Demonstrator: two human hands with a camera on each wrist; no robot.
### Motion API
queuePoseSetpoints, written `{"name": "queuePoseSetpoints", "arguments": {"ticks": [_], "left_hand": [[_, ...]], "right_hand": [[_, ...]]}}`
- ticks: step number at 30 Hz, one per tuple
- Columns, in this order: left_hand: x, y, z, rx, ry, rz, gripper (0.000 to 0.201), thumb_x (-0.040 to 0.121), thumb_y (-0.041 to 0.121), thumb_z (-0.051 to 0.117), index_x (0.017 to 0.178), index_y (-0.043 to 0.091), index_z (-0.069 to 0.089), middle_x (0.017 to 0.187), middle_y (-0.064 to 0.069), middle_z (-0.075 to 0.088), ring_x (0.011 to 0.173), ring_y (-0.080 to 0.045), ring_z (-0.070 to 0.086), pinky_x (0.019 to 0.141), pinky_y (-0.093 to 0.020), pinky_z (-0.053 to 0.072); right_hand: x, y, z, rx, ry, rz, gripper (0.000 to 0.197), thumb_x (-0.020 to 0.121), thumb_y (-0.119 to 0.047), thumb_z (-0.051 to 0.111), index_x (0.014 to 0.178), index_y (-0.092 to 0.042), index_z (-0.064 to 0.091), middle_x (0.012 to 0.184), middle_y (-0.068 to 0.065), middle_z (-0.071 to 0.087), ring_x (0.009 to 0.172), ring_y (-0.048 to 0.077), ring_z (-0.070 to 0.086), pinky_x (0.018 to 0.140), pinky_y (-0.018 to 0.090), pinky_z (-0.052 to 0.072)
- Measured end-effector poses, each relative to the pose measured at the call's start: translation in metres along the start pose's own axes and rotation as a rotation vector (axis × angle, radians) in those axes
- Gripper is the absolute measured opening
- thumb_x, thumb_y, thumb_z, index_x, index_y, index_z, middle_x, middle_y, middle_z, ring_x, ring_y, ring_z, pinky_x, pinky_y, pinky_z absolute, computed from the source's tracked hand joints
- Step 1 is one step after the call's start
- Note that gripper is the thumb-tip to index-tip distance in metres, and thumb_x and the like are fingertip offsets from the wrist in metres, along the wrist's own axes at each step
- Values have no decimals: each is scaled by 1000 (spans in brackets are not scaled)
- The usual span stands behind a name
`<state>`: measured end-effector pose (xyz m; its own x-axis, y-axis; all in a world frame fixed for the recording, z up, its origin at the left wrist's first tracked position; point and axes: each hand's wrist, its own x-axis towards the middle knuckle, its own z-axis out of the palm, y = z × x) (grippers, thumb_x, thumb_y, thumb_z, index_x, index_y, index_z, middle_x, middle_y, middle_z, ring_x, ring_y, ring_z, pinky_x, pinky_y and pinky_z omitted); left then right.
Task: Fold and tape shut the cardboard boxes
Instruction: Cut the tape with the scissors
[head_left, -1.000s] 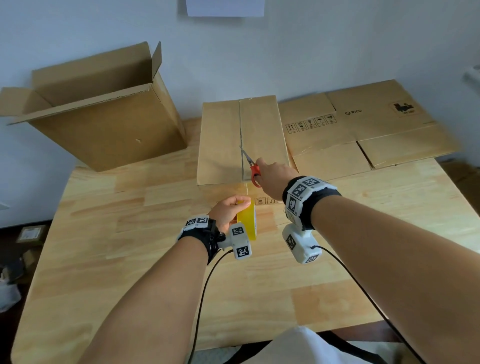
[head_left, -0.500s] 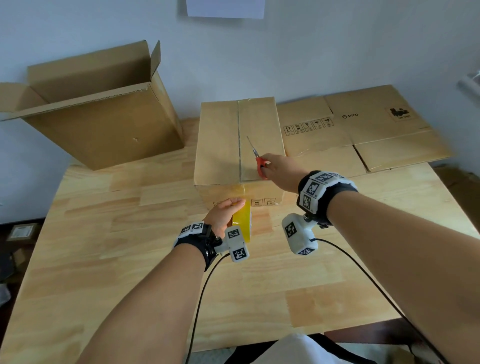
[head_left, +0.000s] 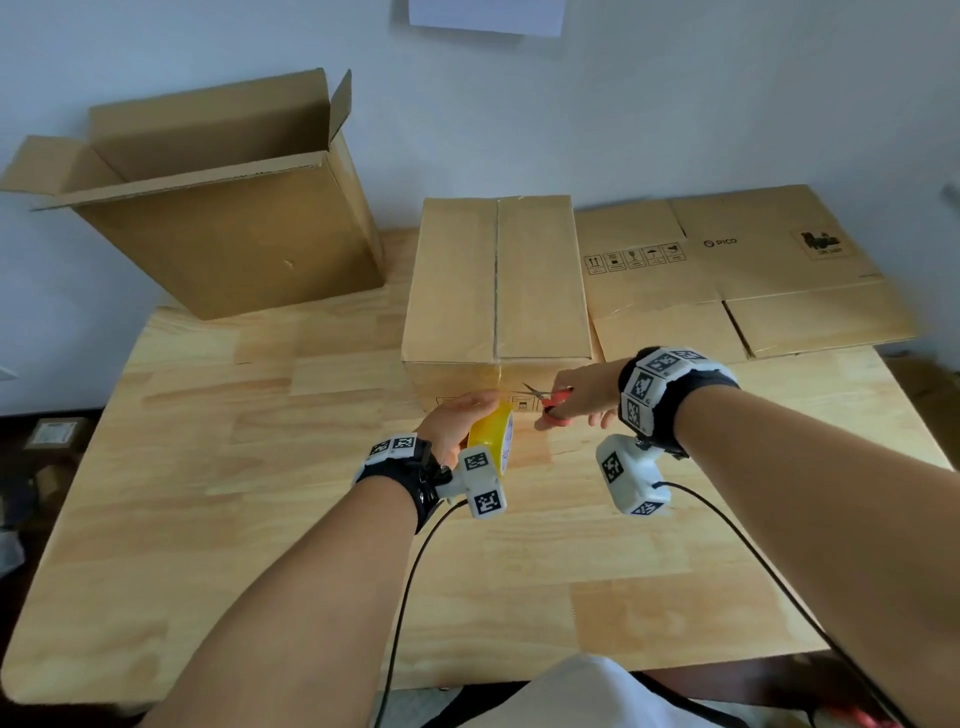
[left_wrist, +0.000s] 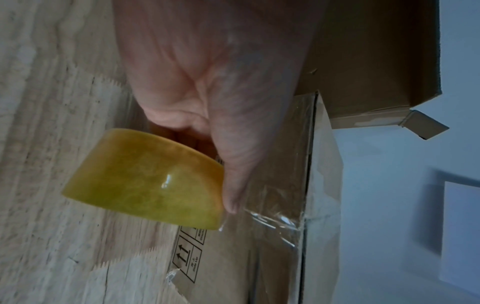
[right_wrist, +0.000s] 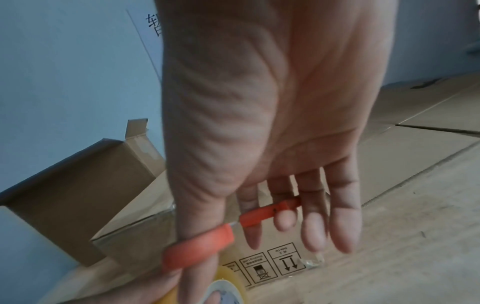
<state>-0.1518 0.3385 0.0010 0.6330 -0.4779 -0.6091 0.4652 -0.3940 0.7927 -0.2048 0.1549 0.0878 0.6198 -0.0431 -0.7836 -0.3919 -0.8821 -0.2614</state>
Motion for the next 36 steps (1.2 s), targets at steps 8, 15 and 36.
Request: {"name": "queuePoseSetpoints", "arguments": {"ticks": [8, 15, 36], "left_hand": [[7, -5, 0, -55, 33, -17, 21, 93, 29, 59, 113, 24, 64, 123, -2, 63, 116, -23, 57, 99, -37, 44], [10, -3, -1, -80, 28, -38, 16, 94, 23, 58, 108, 20, 64, 125, -3, 60, 118, -21, 53, 94, -35, 47], [12, 8, -4, -121, 25, -87, 32, 94, 20, 58, 124, 9, 59, 106, -1, 63, 86, -11, 58, 57, -13, 50]], "right_hand": [[10, -11, -5, -38, 22, -64, 48, 90, -45, 57, 127, -14, 53, 76, -8, 47, 77, 16, 55, 79, 30, 49], [20, -13, -4, -30, 63, -128, 44, 91, -42, 57, 117, -7, 61, 72, -2, 48, 54, 10, 39, 50, 16, 31], [41, -9, -4, -90, 117, -149, 38, 86, -49, 60, 104, -15, 64, 82, -1, 58, 80, 16, 53, 75, 25, 42]]}}
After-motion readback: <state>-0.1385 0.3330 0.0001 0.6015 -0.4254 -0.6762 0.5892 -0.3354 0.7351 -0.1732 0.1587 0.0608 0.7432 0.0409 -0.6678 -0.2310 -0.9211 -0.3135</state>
